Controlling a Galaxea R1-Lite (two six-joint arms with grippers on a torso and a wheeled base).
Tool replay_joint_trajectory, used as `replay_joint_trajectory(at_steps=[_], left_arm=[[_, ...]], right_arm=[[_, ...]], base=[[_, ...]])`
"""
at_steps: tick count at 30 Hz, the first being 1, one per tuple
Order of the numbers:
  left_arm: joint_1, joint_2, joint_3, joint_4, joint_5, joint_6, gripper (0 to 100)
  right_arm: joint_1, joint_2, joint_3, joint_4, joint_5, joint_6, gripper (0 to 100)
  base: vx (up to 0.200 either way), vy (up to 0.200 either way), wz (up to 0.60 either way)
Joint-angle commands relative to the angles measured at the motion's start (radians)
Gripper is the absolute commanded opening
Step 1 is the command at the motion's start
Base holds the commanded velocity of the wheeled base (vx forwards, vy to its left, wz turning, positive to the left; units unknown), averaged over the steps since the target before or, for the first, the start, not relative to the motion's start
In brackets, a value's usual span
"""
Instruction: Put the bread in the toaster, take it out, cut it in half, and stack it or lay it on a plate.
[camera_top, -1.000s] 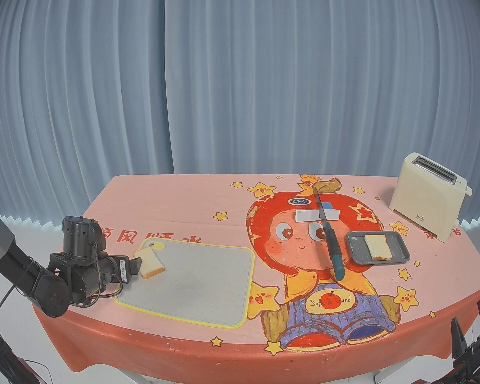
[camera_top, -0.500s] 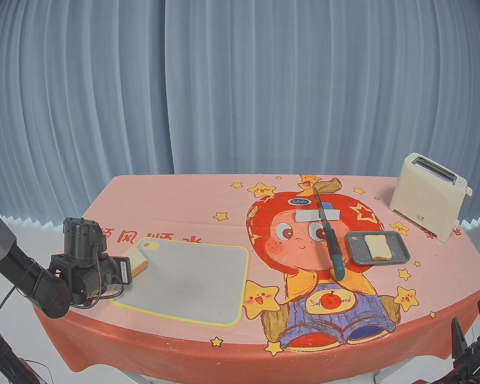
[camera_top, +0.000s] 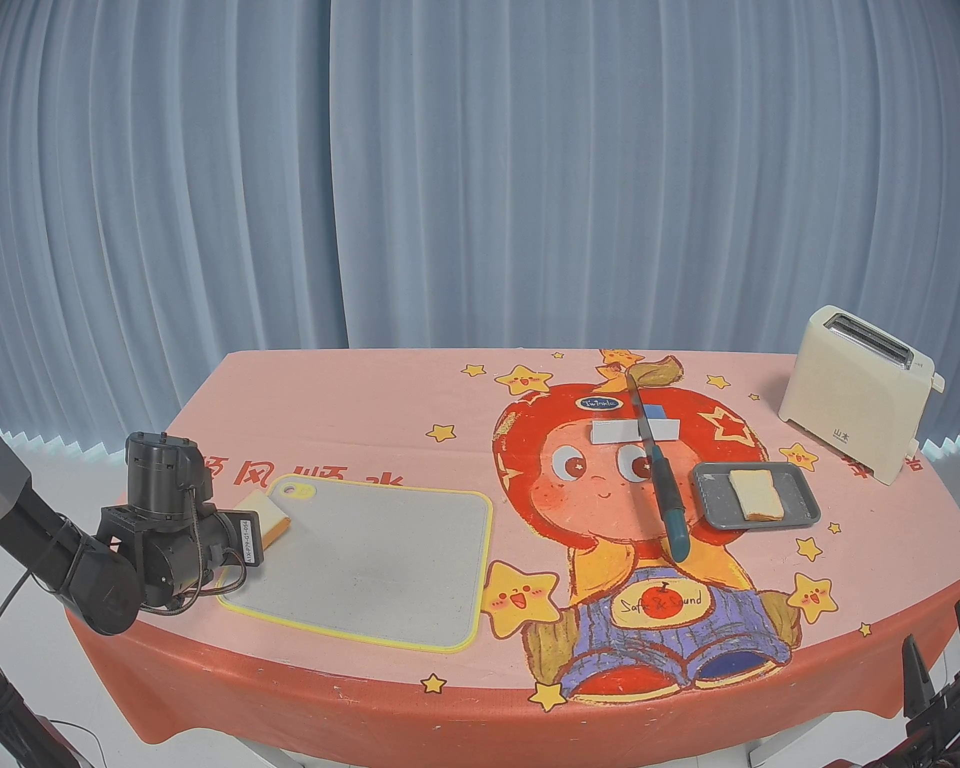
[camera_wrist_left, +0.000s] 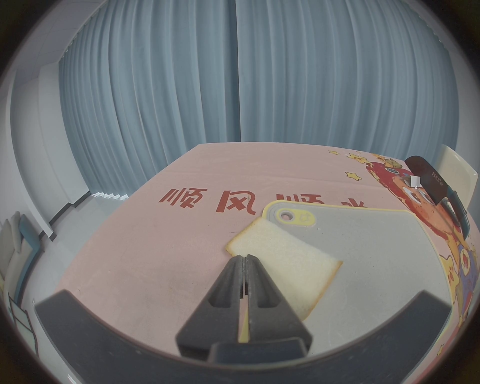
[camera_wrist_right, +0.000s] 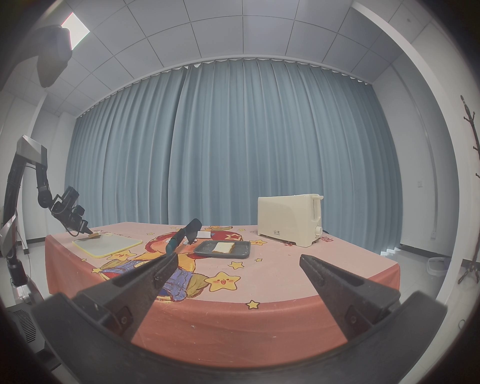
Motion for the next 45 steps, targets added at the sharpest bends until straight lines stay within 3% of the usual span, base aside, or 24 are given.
replay_joint_trajectory(at_steps=[1, 29, 37, 45], left_arm=[[-0.002, -0.011, -0.004, -0.002, -0.001, 0.000, 0], [-0.066, -0.258, -0.061, -0.001, -0.008, -0.001, 0], [-0.068, -0.279, -0.058, -0.001, -0.060, -0.004, 0], [-0.066, -0.279, -0.059, -0.002, -0.061, -0.008, 0]], right_arm=[[0.000, -0.016, 0.017, 0.000, 0.000, 0.000, 100], [0.000, -0.016, 0.017, 0.000, 0.000, 0.000, 100], [-0.001, -0.016, 0.017, 0.000, 0.000, 0.000, 100], [0.000, -0.016, 0.017, 0.000, 0.000, 0.000, 100]], base=[[0.000, 0.000, 0.00], [0.000, 0.000, 0.00], [0.000, 0.000, 0.00], [0.000, -0.125, 0.00]])
